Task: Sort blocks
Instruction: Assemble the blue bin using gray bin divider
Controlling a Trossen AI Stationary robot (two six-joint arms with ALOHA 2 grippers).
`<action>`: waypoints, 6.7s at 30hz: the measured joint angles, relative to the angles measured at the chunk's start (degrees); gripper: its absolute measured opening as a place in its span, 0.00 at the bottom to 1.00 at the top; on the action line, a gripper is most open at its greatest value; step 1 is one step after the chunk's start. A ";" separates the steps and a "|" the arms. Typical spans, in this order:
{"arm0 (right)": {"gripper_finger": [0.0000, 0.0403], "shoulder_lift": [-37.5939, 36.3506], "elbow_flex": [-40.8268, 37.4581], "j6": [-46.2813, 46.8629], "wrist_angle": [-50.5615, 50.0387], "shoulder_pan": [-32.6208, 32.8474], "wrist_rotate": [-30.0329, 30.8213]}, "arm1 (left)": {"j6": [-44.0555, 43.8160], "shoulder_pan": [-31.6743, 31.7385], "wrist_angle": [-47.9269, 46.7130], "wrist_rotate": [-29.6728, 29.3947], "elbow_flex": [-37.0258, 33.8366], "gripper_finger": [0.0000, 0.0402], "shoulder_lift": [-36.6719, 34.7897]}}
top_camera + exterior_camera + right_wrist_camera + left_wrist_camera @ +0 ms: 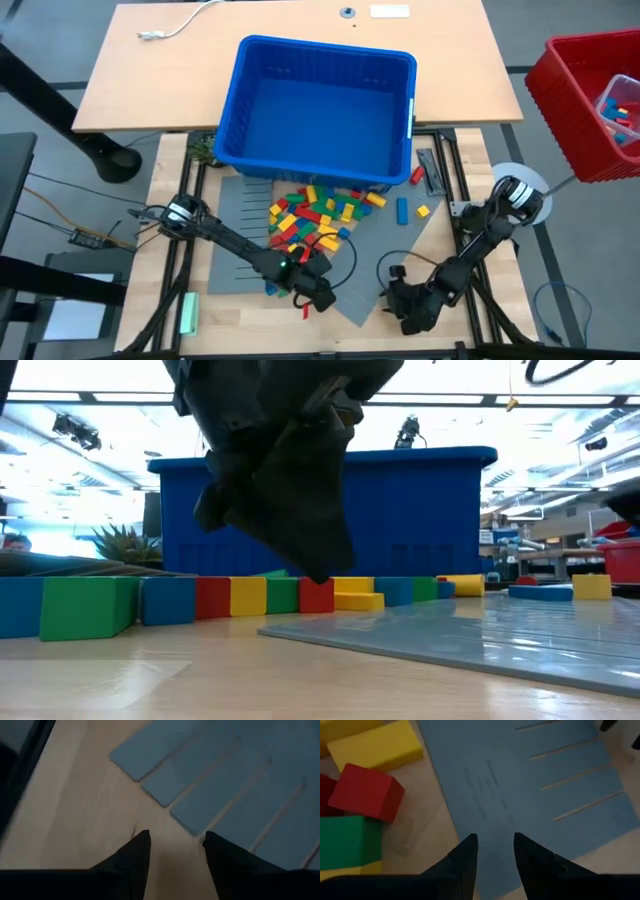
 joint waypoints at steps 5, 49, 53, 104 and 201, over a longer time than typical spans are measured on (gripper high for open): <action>0.42 3.24 0.42 -19.56 2.64 0.41 3.35 | 0.22 1.80 0.38 1.87 0.00 0.34 0.01; 0.26 1.94 1.15 -19.82 12.16 -1.82 4.07 | 11.12 -1.70 17.41 7.58 9.95 0.32 7.38; 0.26 -3.66 1.99 -13.51 10.66 -1.80 4.15 | 17.14 -3.96 5.28 5.37 18.31 0.29 7.05; 0.14 -27.85 0.69 20.67 -29.54 -12.21 0.91 | 3.26 -13.46 -17.37 -0.96 23.41 0.26 11.43; 0.19 -12.84 -9.65 8.26 -4.81 -6.25 -4.22 | -27.21 -16.05 15.60 -14.87 -2.01 0.18 5.60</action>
